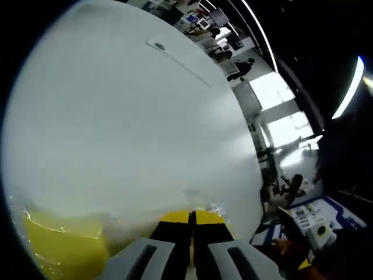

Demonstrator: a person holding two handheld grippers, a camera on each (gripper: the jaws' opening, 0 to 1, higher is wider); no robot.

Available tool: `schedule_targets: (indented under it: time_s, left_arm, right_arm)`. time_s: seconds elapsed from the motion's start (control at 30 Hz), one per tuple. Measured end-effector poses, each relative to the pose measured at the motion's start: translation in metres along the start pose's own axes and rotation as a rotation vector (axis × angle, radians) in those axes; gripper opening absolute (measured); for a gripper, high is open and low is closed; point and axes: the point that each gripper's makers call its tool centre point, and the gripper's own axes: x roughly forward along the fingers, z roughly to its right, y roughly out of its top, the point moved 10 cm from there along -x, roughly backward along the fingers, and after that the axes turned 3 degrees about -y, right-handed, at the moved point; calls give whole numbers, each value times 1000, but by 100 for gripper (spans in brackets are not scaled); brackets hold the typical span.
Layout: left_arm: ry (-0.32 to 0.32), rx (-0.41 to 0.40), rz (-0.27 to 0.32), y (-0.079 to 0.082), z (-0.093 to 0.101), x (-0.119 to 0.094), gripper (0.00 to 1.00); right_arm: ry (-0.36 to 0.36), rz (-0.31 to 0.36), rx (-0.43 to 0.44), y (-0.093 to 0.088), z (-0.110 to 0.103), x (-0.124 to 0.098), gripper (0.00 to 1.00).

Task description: Compare the silicone blocks by pressing each to a similar depth, holding the contact briefly, and releasing to observe deformation and rebound differences across the visible hardness samples.

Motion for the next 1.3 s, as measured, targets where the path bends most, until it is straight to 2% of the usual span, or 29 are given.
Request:
schedule_targets:
  time_s: [0.13,0.27,0.5,0.63,0.73,0.77,0.87,1.07,1.3]
  left_arm:
    - [-56,27,7,1,9,-1,0]
    - [-74,75,11,3,19,-3,0]
    - [-120,92,104,10,38,-20,0]
    - [-133,201,138,18,52,-29,0]
    - [-153,204,123,22,57,-36,0]
    - [-139,251,126,23,56,-38,0]
    - [-147,262,113,21,58,-42,0]
    - [-138,294,134,20,60,-47,0]
    - [-163,366,157,30,77,-55,0]
  right_arm:
    - [6,0,-3,0,0,1,97]
    - [0,-2,9,0,3,0,97]
    - [-14,-3,-17,5,5,-1,97]
    - [-19,21,-18,14,7,-3,97]
    - [-20,38,-12,18,7,-4,97]
    - [-22,42,-15,19,6,-4,97]
    - [-17,46,-13,18,5,-4,97]
    - [-10,34,-22,18,3,-7,97]
    - [-10,44,-36,25,3,-11,97]
